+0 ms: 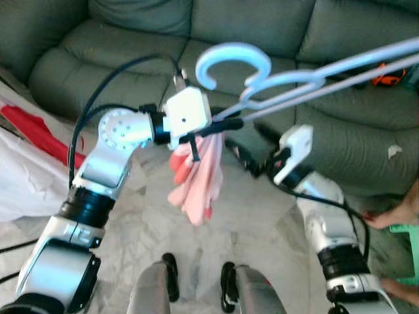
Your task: Hang hanger
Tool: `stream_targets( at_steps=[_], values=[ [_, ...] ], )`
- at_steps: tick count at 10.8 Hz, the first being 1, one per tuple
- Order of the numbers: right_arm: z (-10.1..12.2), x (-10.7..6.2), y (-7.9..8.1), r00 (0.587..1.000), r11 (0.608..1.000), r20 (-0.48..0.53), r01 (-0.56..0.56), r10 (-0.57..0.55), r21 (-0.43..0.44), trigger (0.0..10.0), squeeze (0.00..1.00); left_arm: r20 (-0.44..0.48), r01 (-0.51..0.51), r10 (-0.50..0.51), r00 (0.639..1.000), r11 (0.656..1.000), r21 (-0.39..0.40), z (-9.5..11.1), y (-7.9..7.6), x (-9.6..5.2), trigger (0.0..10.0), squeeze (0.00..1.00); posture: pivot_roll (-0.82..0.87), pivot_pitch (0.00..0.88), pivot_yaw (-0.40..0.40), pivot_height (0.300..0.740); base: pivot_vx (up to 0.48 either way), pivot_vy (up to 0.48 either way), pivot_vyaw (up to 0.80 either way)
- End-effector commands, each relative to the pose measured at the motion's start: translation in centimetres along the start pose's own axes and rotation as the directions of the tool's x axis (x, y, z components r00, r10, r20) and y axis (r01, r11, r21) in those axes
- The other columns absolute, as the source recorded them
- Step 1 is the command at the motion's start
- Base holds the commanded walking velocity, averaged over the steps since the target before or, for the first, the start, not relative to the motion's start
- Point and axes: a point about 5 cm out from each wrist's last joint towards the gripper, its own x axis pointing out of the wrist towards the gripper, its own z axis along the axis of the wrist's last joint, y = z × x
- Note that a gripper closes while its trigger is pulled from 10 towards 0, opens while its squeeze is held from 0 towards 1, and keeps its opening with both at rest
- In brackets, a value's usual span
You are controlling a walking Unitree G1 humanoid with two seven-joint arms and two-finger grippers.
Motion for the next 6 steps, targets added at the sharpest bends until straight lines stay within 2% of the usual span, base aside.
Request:
stream_targets(
  at_steps=[1,3,6],
  values=[
    [-0.2,-0.5,0.2,1.000,1.000,-0.013,-0.008,0.008,0.007,10.0,0.00,-0.016,0.015,-0.015,1.000,1.000,0.007,-0.5,-0.5,0.0,0.0,0.00,-0.03,0.243,-0.018,0.740,0.000,0.000,0.00],
    [-1.0,-0.8,0.0,0.999,1.000,-0.049,0.001,-0.001,0.007,10.0,0.00,0.027,0.039,-0.040,0.999,0.999,0.007,0.5,-0.8,0.6,0.0,0.00,-0.03,0.244,-0.017,0.740,0.000,0.000,0.00],
    [-1.5,-0.1,0.2,0.998,1.000,-0.067,-0.011,0.013,0.029,10.0,0.00,0.095,0.058,-0.059,0.994,0.998,0.008,2.3,-0.9,0.7,0.0,0.00,-0.02,0.245,-0.024,0.740,0.000,0.000,0.00]
  ],
)
